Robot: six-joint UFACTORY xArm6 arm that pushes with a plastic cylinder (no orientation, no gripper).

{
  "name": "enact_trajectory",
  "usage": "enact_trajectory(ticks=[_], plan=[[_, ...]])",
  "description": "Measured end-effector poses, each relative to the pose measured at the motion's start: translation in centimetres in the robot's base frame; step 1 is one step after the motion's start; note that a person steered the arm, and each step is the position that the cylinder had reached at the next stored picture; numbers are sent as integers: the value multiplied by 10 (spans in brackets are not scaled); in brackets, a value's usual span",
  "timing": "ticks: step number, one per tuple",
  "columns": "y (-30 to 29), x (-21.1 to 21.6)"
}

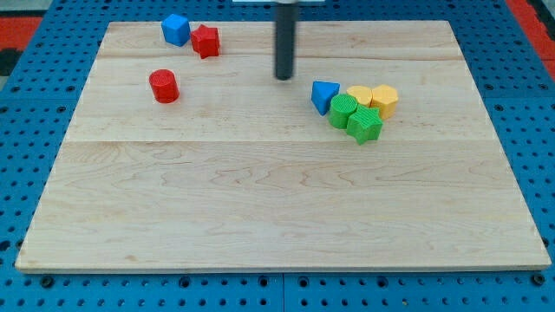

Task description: Move the red circle to up side of green circle

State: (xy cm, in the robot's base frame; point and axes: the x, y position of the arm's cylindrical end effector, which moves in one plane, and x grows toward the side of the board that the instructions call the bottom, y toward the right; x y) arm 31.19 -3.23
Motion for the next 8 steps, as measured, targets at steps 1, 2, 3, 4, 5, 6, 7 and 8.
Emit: enact_trajectory(ticks=[1, 2, 3, 4, 5, 6, 7, 8], plan=[[-70, 50], [-138, 102], [-209, 69], [-141, 30], [-70, 15], [6, -1], [53, -39], [59, -55]])
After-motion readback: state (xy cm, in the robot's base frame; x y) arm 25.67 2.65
